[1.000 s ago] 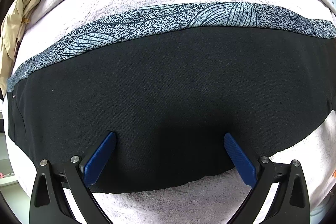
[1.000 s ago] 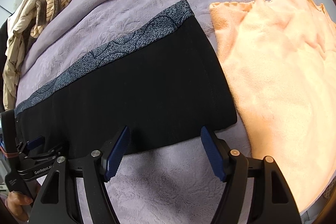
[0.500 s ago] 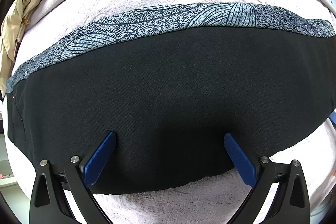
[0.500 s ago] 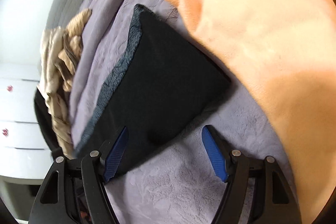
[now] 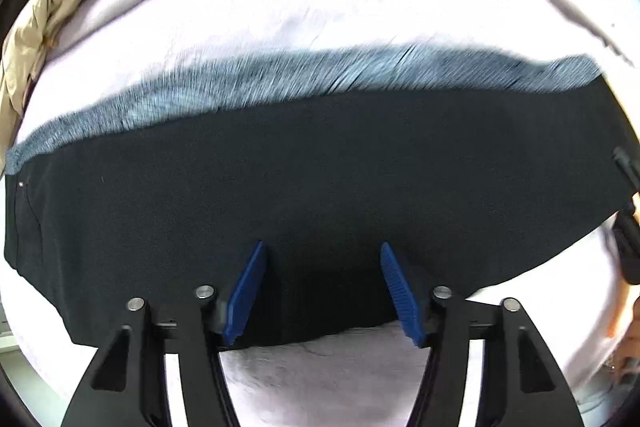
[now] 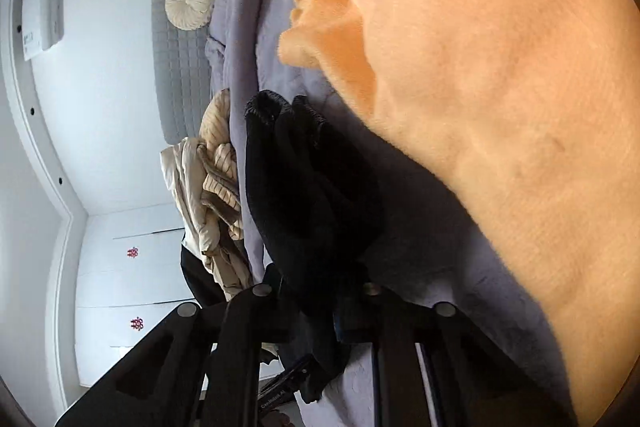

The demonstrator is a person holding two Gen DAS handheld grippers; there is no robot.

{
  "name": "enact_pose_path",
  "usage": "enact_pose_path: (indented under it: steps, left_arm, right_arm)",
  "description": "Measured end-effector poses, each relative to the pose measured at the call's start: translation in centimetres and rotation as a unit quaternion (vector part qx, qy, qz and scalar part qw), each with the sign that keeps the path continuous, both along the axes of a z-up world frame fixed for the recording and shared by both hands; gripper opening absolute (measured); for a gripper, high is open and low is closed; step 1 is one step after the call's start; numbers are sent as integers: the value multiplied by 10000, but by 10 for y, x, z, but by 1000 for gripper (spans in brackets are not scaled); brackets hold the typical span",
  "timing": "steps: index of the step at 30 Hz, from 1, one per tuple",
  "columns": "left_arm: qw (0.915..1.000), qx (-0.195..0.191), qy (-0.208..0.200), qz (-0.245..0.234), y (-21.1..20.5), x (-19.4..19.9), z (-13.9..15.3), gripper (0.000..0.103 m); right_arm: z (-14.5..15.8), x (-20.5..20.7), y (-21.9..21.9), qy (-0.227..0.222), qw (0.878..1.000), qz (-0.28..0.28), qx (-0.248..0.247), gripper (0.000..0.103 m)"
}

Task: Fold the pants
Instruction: 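Grasp the pants leg end with the right tool while the left tool grips the pants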

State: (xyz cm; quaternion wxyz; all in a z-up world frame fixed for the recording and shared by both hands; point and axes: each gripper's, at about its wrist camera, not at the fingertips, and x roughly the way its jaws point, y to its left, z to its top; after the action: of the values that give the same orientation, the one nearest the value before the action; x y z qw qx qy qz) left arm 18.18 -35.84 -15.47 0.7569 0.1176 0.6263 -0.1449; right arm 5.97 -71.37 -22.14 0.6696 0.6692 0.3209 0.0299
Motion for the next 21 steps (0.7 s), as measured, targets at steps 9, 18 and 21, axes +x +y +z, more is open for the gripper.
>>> enact_pose_path:
  steps: [9, 18, 21]
  left_arm:
    - [9963, 222, -363, -743, -90, 1, -40, 62]
    - [9987, -22, -490, -114, 12, 21, 13, 62]
    - [9984, 40, -554, 129, 62, 30, 22, 62]
  right_arm:
    - [56, 30, 35, -331, 9907, 984, -881, 14]
    - [120, 65, 85, -510, 9636, 1770, -1936, 14]
    - [142, 78, 126, -542, 9434, 2202, -2419, 14]
